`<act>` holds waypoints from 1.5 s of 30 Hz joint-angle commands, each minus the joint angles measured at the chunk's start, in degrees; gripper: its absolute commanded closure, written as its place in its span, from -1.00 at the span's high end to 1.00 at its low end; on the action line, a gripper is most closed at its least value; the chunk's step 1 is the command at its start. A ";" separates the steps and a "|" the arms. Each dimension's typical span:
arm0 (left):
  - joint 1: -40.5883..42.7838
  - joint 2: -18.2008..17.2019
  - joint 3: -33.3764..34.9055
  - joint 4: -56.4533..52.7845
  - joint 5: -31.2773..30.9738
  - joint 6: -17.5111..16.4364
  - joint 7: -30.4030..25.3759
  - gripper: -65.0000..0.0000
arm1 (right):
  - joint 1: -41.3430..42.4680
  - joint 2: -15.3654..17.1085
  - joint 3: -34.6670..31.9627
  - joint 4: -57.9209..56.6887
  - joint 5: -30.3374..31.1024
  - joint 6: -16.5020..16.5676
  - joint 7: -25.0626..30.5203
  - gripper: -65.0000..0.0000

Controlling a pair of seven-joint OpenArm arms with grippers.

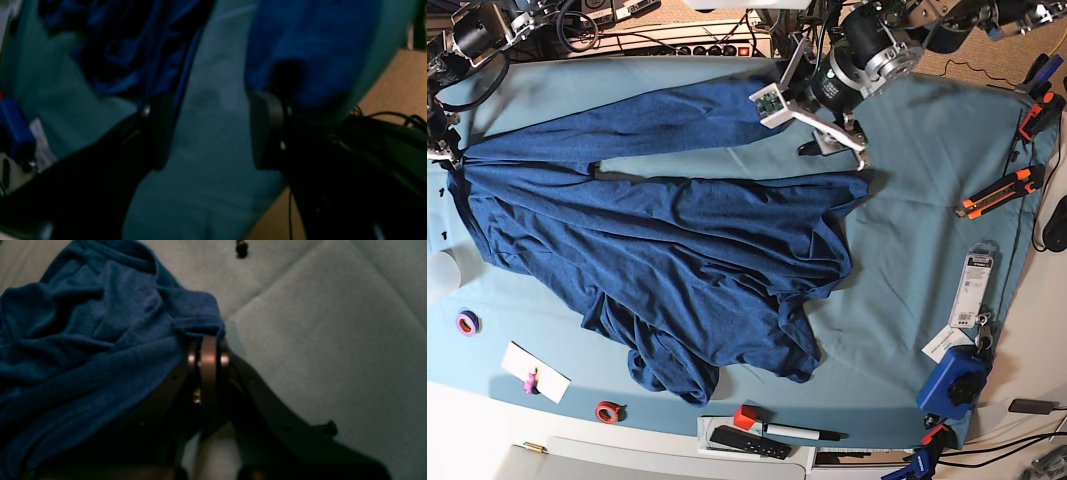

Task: Layout the t-shirt on the table in an organized manner, then fold the t-shirt properly
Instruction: 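Grasp the sleeve with the left gripper and pull it outward, then lay the held sleeve back across the t-shirt with the left gripper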

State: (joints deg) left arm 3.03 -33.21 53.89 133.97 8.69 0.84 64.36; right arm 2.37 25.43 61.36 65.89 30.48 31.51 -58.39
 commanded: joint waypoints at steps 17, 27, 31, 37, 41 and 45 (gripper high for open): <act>4.92 0.35 -5.09 -12.74 -7.19 -4.66 -4.39 0.11 | 0.48 1.70 0.17 0.87 1.18 0.37 1.36 -0.96; 6.03 5.46 -6.08 -17.03 -16.63 -11.47 -5.92 0.11 | 0.48 1.70 0.17 0.87 1.57 0.37 1.38 -0.96; 5.99 8.94 -6.08 -16.96 -18.27 -13.77 -6.60 0.11 | 0.50 1.70 0.17 0.87 1.62 0.37 1.42 -0.96; 5.64 12.46 -6.08 -16.96 -21.18 -15.98 -7.43 0.06 | 0.48 1.70 0.17 0.87 1.64 0.37 1.42 -0.96; 4.48 13.14 -6.08 -16.96 -21.18 -15.98 -7.87 0.05 | 0.50 1.70 0.17 0.87 1.64 0.37 1.46 -0.96; 3.21 13.22 -6.10 -16.96 -21.38 -15.93 -8.90 -0.14 | 0.48 1.70 0.17 0.87 1.62 0.37 1.51 -0.96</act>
State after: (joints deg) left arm 6.46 -20.14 47.62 115.96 -11.86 -14.72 56.47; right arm 2.35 25.41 61.39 65.89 31.33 31.48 -58.24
